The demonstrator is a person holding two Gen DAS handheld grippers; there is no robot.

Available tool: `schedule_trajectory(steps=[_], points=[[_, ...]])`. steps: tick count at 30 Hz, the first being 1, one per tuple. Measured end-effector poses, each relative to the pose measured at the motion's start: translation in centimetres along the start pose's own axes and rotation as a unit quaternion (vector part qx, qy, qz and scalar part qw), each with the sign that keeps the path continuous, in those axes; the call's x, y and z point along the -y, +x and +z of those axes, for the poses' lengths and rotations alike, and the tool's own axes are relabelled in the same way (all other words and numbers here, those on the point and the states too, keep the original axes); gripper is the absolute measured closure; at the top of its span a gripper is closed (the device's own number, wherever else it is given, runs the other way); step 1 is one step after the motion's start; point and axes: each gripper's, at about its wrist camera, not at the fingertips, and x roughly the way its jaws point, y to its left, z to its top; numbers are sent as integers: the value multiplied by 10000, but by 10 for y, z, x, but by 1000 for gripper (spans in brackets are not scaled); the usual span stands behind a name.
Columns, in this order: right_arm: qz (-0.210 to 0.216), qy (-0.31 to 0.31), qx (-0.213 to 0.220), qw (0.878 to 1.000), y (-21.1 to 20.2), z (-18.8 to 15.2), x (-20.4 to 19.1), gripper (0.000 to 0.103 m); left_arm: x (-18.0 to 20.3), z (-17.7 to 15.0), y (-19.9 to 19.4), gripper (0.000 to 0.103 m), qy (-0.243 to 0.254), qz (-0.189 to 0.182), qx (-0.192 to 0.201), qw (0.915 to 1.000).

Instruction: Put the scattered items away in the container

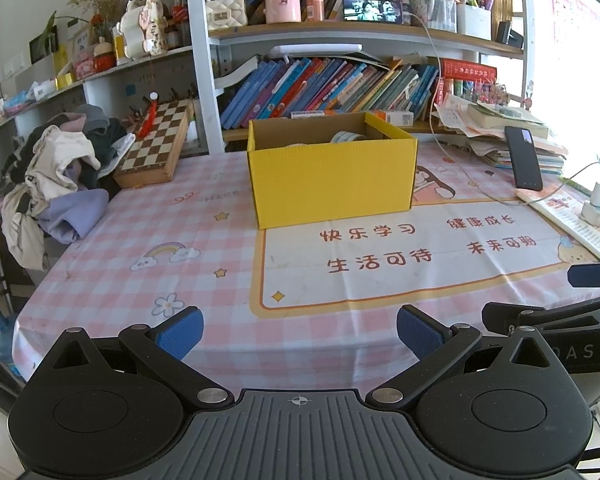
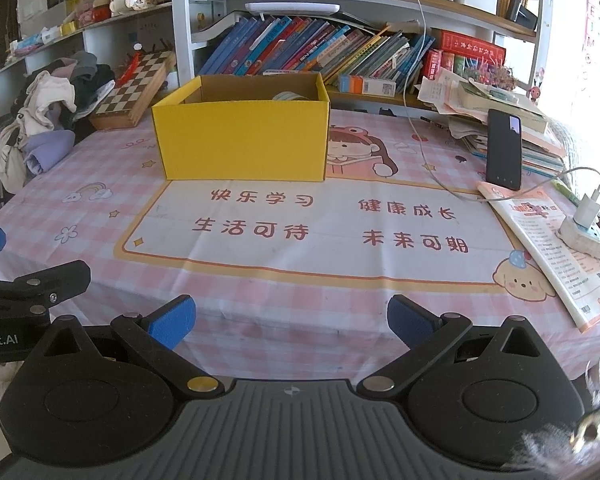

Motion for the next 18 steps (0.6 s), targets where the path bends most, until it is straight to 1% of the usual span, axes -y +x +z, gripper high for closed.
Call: schedule_trajectory(steps=[18], points=[[3,-19,-27,10000,3,0,1,0,-1,-1,1,0,3,-23,-49,10000]])
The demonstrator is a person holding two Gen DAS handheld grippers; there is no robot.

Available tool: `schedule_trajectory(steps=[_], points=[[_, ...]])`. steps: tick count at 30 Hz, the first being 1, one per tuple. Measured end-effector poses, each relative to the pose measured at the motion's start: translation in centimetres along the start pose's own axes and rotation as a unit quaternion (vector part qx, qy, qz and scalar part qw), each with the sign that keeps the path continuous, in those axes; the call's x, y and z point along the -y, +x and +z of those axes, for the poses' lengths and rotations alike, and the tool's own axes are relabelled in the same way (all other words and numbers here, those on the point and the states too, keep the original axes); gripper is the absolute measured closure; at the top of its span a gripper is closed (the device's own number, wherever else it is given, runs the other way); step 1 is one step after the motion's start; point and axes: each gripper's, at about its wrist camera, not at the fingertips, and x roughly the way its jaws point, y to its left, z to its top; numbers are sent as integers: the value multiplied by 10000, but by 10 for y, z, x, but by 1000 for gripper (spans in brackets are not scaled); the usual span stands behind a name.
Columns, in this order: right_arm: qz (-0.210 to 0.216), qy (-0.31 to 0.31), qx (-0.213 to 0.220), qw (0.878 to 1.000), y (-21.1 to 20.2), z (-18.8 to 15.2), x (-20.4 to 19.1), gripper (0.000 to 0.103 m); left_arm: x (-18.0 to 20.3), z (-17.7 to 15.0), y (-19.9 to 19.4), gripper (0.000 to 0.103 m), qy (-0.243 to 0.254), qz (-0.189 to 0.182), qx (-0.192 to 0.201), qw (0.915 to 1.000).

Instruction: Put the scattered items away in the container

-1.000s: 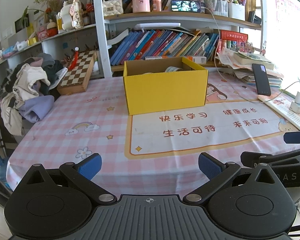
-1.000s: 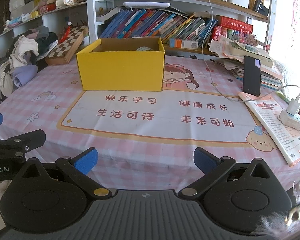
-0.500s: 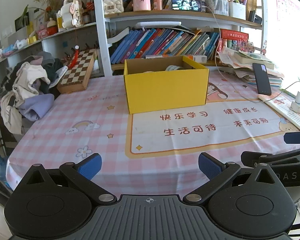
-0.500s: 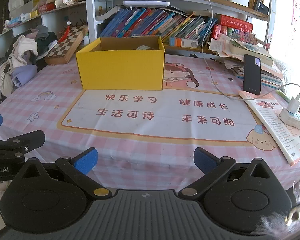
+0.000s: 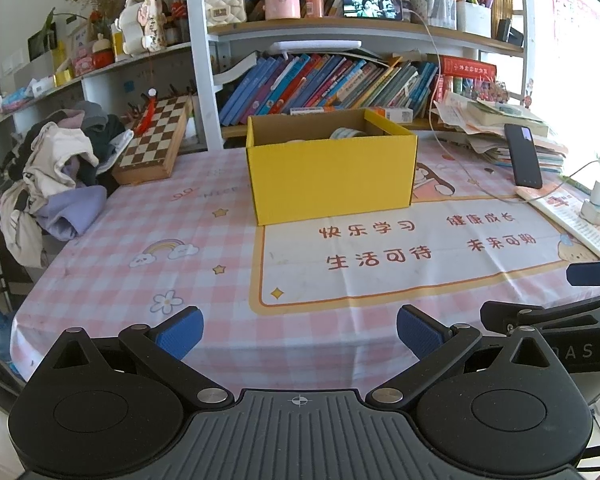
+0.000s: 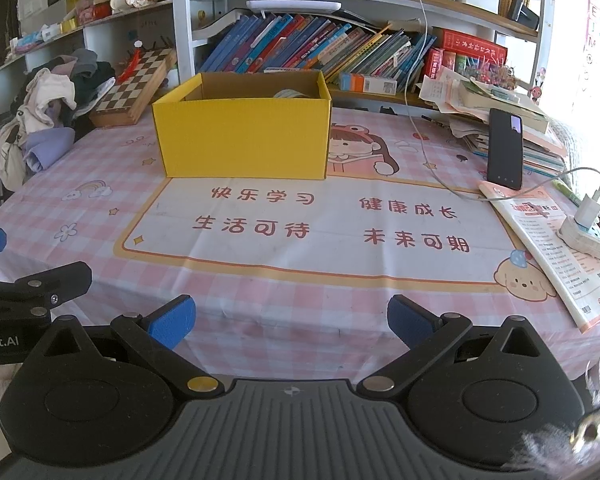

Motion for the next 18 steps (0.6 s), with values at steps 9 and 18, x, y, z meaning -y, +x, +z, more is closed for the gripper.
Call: schedule_trajectory(steps=[9,18], points=[[-14,3,-25,10000,2,0,1,0,0,1,2,0,19,-43,-27,10000],[-26,6,-62,10000,4,1,2,0,1,1,3,0,11,-90,30,10000]])
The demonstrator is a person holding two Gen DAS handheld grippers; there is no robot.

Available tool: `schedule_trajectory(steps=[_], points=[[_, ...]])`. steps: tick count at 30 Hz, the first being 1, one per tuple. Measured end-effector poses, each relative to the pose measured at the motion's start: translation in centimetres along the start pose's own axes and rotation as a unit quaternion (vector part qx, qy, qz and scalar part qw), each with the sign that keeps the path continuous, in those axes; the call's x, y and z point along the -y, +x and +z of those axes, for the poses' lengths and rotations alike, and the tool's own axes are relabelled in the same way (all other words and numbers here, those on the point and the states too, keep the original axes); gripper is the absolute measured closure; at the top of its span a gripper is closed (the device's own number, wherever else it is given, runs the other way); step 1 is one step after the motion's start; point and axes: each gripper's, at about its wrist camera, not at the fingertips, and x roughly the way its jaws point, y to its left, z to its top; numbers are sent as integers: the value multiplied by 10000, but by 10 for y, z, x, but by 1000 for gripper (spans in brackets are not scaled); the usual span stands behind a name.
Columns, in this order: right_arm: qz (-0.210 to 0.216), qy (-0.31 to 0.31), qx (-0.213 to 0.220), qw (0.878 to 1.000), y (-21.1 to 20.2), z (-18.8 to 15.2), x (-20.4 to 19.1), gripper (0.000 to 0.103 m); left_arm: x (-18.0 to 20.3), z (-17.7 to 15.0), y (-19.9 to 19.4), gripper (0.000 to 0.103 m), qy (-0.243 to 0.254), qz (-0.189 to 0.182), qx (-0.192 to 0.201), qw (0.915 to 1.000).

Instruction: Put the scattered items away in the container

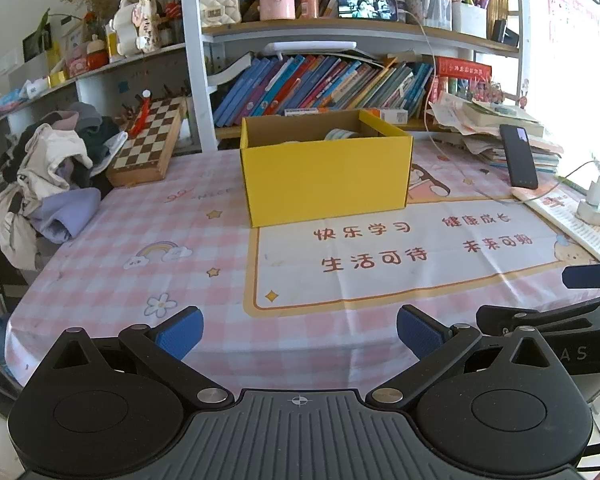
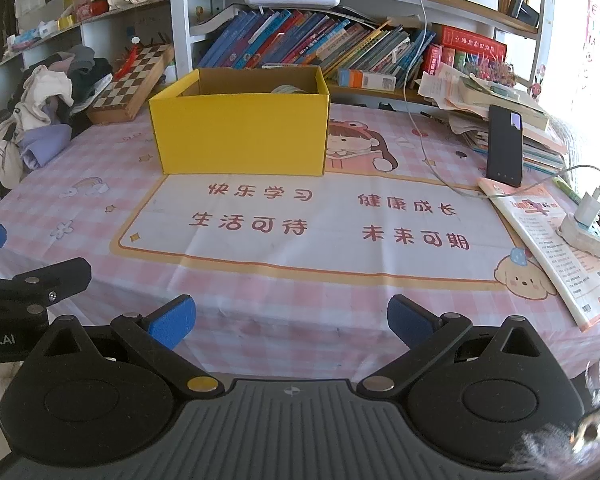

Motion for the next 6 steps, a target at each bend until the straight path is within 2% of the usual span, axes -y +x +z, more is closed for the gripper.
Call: schedule_trajectory(steps=[6], points=[[7,-6,-16,10000,2,1,-1,0,-1,1,2,0,-7,-18,-7,10000]])
